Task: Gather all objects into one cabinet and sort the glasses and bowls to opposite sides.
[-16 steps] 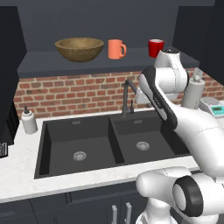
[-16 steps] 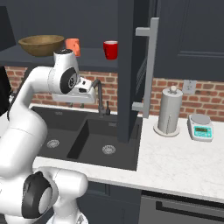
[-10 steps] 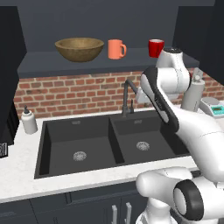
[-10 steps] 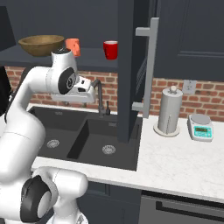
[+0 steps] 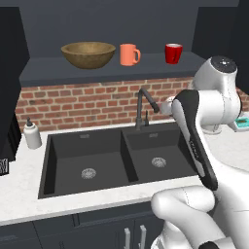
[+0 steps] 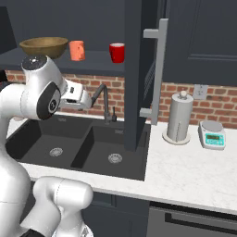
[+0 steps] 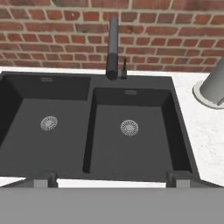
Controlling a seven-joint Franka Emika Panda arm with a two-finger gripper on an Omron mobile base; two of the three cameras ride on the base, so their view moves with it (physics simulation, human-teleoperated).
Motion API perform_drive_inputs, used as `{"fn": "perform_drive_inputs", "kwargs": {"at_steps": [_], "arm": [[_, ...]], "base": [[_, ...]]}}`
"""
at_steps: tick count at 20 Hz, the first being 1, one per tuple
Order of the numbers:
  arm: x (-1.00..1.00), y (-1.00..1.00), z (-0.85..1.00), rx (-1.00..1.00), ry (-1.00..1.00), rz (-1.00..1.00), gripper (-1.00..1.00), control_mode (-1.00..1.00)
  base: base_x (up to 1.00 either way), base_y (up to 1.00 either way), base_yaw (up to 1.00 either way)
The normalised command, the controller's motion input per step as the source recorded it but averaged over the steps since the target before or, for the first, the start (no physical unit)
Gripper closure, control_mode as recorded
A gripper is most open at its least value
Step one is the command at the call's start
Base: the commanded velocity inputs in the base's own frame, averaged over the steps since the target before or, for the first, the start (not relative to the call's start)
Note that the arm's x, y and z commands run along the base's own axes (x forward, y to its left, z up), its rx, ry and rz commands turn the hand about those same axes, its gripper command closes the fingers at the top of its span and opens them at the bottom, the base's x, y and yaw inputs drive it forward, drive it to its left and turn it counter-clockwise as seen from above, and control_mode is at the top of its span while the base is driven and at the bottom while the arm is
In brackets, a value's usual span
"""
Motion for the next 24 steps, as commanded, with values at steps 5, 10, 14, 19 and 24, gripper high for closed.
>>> {"fn": "perform_drive_inputs", "kwargs": {"at_steps": [5, 10, 14, 19, 24], "arm": [[-0.58, 0.0, 0.6, 0.03, -0.12, 0.0, -1.0, -1.0], [-0.35, 0.0, 0.58, 0.02, -0.03, -0.01, -1.0, -1.0], [-0.38, 0.05, 0.47, 0.0, -0.08, -0.02, -1.0, -1.0], [-0.39, 0.15, 0.29, 0.0, -0.07, -0.01, -1.0, -1.0], [-0.68, 0.07, 0.01, 0.0, -0.29, 0.01, -1.0, 1.0]], "base": [[0.0, 0.0, 0.0], [0.0, 0.0, 0.0], [0.0, 0.0, 0.0], [0.0, 0.0, 0.0], [-0.17, 0.03, 0.01]]}}
